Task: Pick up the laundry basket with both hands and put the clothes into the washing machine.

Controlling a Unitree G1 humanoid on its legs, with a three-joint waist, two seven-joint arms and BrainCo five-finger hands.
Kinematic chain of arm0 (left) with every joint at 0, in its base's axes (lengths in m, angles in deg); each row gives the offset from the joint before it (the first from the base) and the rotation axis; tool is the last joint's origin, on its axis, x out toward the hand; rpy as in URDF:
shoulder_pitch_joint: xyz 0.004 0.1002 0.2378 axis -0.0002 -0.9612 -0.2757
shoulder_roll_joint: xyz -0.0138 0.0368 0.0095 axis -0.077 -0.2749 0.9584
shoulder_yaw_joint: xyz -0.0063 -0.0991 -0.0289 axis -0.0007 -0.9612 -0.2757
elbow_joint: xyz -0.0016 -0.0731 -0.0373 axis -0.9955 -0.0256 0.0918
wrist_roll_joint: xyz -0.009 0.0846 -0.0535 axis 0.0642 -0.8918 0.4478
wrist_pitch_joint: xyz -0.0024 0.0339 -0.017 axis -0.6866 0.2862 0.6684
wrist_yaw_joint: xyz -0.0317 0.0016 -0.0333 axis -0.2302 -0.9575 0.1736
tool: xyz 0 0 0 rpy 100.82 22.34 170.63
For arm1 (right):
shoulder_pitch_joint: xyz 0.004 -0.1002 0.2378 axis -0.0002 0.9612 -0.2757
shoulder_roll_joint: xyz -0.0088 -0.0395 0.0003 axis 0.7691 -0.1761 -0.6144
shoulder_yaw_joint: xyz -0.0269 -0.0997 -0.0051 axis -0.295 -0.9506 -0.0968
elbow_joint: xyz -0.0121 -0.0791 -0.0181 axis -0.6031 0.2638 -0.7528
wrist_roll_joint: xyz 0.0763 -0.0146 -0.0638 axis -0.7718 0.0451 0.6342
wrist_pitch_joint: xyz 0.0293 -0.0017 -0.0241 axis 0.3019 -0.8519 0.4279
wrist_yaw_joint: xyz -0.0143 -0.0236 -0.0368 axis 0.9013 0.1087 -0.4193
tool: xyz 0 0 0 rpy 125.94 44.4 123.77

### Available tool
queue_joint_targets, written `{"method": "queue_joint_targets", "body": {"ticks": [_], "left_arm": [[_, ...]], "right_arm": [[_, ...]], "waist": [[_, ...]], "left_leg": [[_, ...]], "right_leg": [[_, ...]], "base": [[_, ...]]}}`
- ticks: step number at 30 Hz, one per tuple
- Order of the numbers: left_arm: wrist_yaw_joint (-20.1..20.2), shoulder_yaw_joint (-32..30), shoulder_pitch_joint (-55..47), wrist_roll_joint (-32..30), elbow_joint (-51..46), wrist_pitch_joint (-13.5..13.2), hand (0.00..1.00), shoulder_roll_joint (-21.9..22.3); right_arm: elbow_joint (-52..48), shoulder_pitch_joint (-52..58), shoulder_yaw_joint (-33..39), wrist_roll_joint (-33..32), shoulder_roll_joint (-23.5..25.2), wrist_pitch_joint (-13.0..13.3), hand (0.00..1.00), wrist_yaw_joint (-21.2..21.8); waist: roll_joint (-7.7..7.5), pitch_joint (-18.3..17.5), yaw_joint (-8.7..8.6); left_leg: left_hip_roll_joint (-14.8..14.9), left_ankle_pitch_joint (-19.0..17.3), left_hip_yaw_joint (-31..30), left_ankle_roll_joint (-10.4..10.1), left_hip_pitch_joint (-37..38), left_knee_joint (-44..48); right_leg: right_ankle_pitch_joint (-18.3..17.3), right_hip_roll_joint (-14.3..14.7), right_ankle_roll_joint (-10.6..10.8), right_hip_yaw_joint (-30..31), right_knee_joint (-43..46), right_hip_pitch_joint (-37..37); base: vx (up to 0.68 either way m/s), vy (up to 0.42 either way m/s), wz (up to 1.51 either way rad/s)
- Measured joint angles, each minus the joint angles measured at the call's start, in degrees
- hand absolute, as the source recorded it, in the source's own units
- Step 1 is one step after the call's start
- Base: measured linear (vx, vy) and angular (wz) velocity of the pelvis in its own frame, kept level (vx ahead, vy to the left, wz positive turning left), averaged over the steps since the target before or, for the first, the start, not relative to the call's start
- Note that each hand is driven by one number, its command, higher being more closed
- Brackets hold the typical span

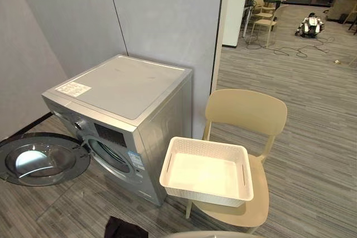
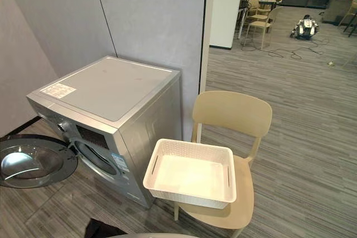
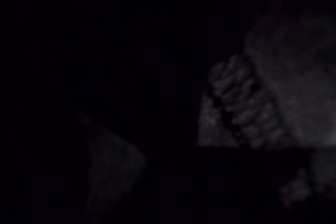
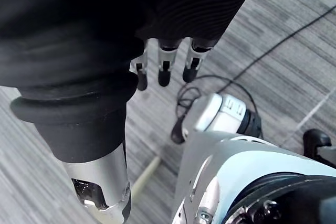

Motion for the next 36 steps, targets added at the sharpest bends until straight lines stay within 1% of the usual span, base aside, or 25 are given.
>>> {"method": "queue_joint_targets", "body": {"ticks": [3, 5, 7, 9, 10, 11, 12, 13, 15, 16, 17, 18, 19, 20, 21, 22, 23, 24, 25, 27, 28, 30, 31, 35, 36], "left_arm": [[0.00, 3.05, 1.05, -0.08, 0.46, -0.17, 1.00, -0.66], [-0.03, 5.98, 2.91, 0.07, 0.41, -0.56, 1.00, -1.36], [-0.14, 8.89, 6.47, 0.23, -0.57, -1.17, 1.00, -2.34], [-0.16, 10.20, 6.72, 0.96, -2.99, -1.88, 1.00, -2.21], [-0.24, 10.90, 6.83, 1.62, -3.93, -2.30, 1.00, -2.00], [-0.29, 11.22, 7.11, 1.93, -4.15, -2.32, 1.00, -1.63], [-0.35, 11.11, 7.75, 1.97, -4.74, -2.42, 1.00, -1.17], [-0.38, 11.08, 7.78, 1.97, -4.96, -2.44, 1.00, -1.00], [-0.70, 9.82, 8.25, 1.98, -5.89, -2.59, 1.00, 0.35], [-1.29, 9.86, 8.20, 1.94, -5.87, -2.71, 1.00, 0.52], [-1.33, 9.62, 8.25, 1.93, -5.90, -2.72, 1.00, 0.14], [-1.47, 8.11, 8.45, 1.83, -5.09, -2.05, 1.00, 0.22], [-1.54, 6.92, 7.50, 1.78, -3.82, -1.69, 1.00, 0.30], [-1.55, 6.31, 7.24, 1.77, -2.96, -1.58, 1.00, 0.23], [-1.51, 6.16, 7.23, 1.78, -2.24, -1.54, 1.00, 0.16], [-1.50, 5.94, 7.26, 1.69, -0.95, -1.28, 1.00, -0.05], [-1.44, 6.08, 7.73, 1.07, 0.14, -0.90, 1.00, -0.21], [-1.27, 6.29, 8.21, 0.59, 0.57, -0.80, 1.00, -0.86], [-1.29, 7.21, 8.28, 0.07, 0.64, -0.73, 1.00, -1.76], [-1.27, 10.21, 8.30, -0.66, 1.08, -0.17, 1.00, -3.87], [-1.18, 11.94, 8.33, -0.66, 0.99, -0.17, 1.00, -4.22], [-1.21, 12.80, 8.29, -0.79, 0.94, -0.23, 1.00, -4.66], [-1.22, 13.98, 8.30, -1.11, 0.88, -0.47, 1.00, -4.72], [-1.24, 16.30, 8.58, -1.68, 0.85, -0.54, 1.00, -5.14], [-1.26, 16.62, 8.48, -1.68, 0.85, -0.54, 1.00, -5.21]], "right_arm": [[-0.19, -3.45, -3.44, 0.12, -1.87, 0.24, 0.00, 0.70], [-0.74, -6.07, -8.19, 0.90, -2.84, 0.62, 0.00, 0.71], [-0.92, -9.56, -14.73, 3.10, -3.29, 0.91, 0.00, 0.69], [-2.08, -10.56, -18.71, 4.67, -4.39, 1.10, 0.00, 0.63], [-2.82, -11.05, -21.41, 5.29, -5.30, 1.12, 0.00, 0.66], [-3.00, -11.50, -22.52, 5.62, -5.60, 1.16, 0.00, 0.64], [-3.08, -12.91, -24.70, 6.13, -6.34, 1.19, 0.00, 0.51], [-3.28, -13.38, -25.50, 6.40, -6.47, 1.19, 0.00, 0.45], [-5.16, -13.96, -27.02, 7.15, -6.79, 1.21, 0.00, 0.39], [-6.47, -15.36, -27.74, 7.18, -6.85, 1.27, 0.00, 0.17], [-7.07, -16.20, -27.86, 7.07, -6.67, 1.05, 0.00, -0.60], [-7.68, -17.09, -27.54, 7.05, -7.05, 1.51, 0.00, -1.35], [-8.44, -17.05, -27.41, 7.05, -7.21, 1.85, 0.00, -1.72], [-8.45, -16.82, -26.93, 7.04, -7.17, 1.81, 0.00, -1.85], [-8.17, -16.76, -26.16, 6.99, -7.22, 1.77, 0.00, -2.07], [-7.33, -16.64, -25.33, 6.94, -7.80, 1.78, 0.00, -1.90], [-6.89, -16.35, -23.66, 6.86, -7.88, 1.72, 0.00, -1.80], [-6.42, -16.36, -22.76, 6.80, -7.47, 1.56, 0.00, -1.77], [-5.89, -16.23, -22.70, 6.77, -7.10, 1.43, 0.00, -1.65], [-3.05, -16.24, -22.53, 6.87, -6.02, 0.99, 0.00, -0.98], [-1.38, -15.91, -22.53, 7.11, -5.96, 0.29, 0.00, -0.48], [-0.39, -15.76, -22.53, 7.80, -6.11, -0.14, 0.00, -0.43], [-0.42, -15.60, -22.54, 8.80, -6.24, -0.17, 0.00, -0.43], [-0.45, -16.06, -22.57, 9.59, -7.12, -1.10, 0.00, -0.49], [-0.45, -16.08, -22.62, 9.57, -7.56, -1.13, 0.00, -0.49]], "waist": [[0.16, 0.69, -0.02], [0.15, 2.92, -0.08], [-0.15, 7.02, -0.03], [0.31, 8.82, 0.10], [0.98, 9.66, 0.18], [0.63, 10.14, 0.30], [0.96, 11.70, 0.66], [1.09, 12.05, 0.89], [1.47, 12.76, 1.79], [0.78, 12.86, 1.67], [0.29, 13.28, 1.92], [0.29, 13.69, 1.92], [0.39, 13.64, 1.65], [0.33, 13.62, 1.50], [0.31, 13.60, 1.59], [0.73, 13.34, 1.52], [1.54, 12.22, 1.37], [0.51, 12.09, 1.31], [-0.03, 11.97, 1.38], [-1.13, 11.48, 1.46], [-1.26, 11.35, 1.63], [-1.03, 10.98, 1.63], [-0.48, 10.51, 1.60], [-0.04, 10.25, 1.65], [-0.40, 10.45, 1.62]], "left_leg": [[0.11, -0.68, 1.15, -0.46, 0.44, 0.03], [0.19, -0.88, 0.91, -0.67, 0.19, 0.41], [0.83, -2.52, -2.20, -0.98, -2.78, 4.34], [1.57, -3.76, -5.51, -0.72, -6.62, 8.92], [1.65, -3.13, -8.10, -0.48, -8.17, 10.66], [1.59, -2.60, -9.50, -0.33, -9.02, 10.98], [0.96, -0.15, -13.05, -0.13, -11.30, 10.66], [0.42, 1.02, -14.37, 0.07, -12.33, 10.51], [-1.98, 7.72, -17.98, 0.47, -14.98, 7.81], [-3.30, 15.74, -19.37, 0.45, -15.51, 2.15], [-3.56, 15.79, -17.91, 0.23, -15.78, 2.44], [-3.06, 6.46, -10.64, 3.07, -17.58, 12.77], [-1.22, -0.43, -3.45, 5.69, -17.39, 21.36], [0.67, -4.95, 2.02, 6.83, -15.98, 25.50], [1.40, -6.54, 3.99, 7.01, -15.16, 26.74], [1.47, -7.42, 5.93, 4.54, -13.59, 24.18], [-0.84, -7.78, 5.37, 4.39, -11.56, 17.72], [-2.73, -5.67, 4.76, 4.69, -10.87, 14.77], [-3.88, -4.18, 4.02, 4.84, -10.35, 12.22], [-6.87, -1.64, 1.73, 6.36, -9.01, 7.24], [-8.58, -0.73, 0.83, 7.22, -7.21, 4.96], [-10.24, 0.23, -0.15, 7.58, -5.49, 2.33], [-11.36, 1.08, -1.12, 8.14, -4.80, 0.37], [-14.26, 0.25, -3.65, 8.73, -5.26, 0.01], [-15.66, -0.32, -5.17, 9.56, -4.95, 0.01]], "right_leg": [[-0.56, -0.01, -0.09, 1.74, 1.51, -1.14], [-1.81, -0.21, -0.37, 1.92, 4.41, -2.79], [-3.01, -0.18, -0.47, 0.24, 6.35, -3.17], [-3.58, 0.30, -0.72, -2.12, 6.94, -3.12], [-3.87, 0.39, -0.91, -4.37, 7.74, -3.10], [-4.19, 0.33, -0.84, -5.68, 8.54, -3.01], [-6.09, -0.54, -0.65, -9.69, 11.47, -3.43], [-6.95, -0.97, -0.75, -11.55, 12.53, -3.58], [-9.77, -3.02, -1.10, -19.10, 15.60, -3.11], [-10.11, -4.70, -2.22, -23.37, 15.41, -2.92], [-9.94, -5.07, -2.52, -25.39, 14.93, -2.58], [-9.86, -5.76, -2.64, -28.18, 15.49, -1.22], [-9.87, -6.65, -2.66, -31.50, 16.24, 0.69], [-9.87, -7.13, -2.65, -33.75, 16.39, 2.54], [-9.86, -7.19, -2.64, -34.97, 16.18, 3.38], [-9.63, -7.24, -2.25, -36.82, 15.77, 4.53], [-8.85, -7.23, -0.99, -38.79, 15.11, 4.71], [-8.24, -7.54, -0.27, -39.62, 14.48, 4.82], [-7.55, -7.52, -0.55, -40.10, 13.57, 4.80], [-6.04, -7.95, -0.85, -40.83, 11.78, 5.92], [-5.65, -9.20, -1.17, -40.69, 12.27, 7.02], [-5.65, -10.68, -1.17, -40.80, 13.40, 7.78], [-5.65, -11.62, -1.17, -40.90, 14.22, 7.80], [-5.67, -15.43, -1.19, -40.99, 18.17, 7.91], [-5.90, -17.88, -2.76, -40.12, 22.18, 7.73]], "base": [[-0.01, 0.001, -0.33], [0.00, -0.003, -0.01], [-0.02, -0.038, 0.40], [0.03, -0.061, 0.63], [0.09, -0.062, 0.81], [0.11, -0.080, 1.25], [0.06, -0.079, 1.20], [0.01, -0.121, 1.75], [-0.04, -0.101, 1.88], [-0.05, -0.031, 1.62], [-0.02, -0.038, 1.54], [0.03, -0.035, 1.31], [0.04, -0.009, 1.42], [0.02, 0.015, 1.11], [0.01, 0.091, 0.92], [0.01, 0.180, 0.92], [0.03, 0.226, 0.99], [0.02, 0.206, 0.78], [0.02, 0.139, 0.64], [-0.01, 0.161, 0.62], [-0.01, 0.132, 0.47], [-0.02, 0.106, 0.32], [-0.01, 0.084, 0.33], [-0.02, 0.077, 0.42], [0.04, 0.091, 0.53]]}}
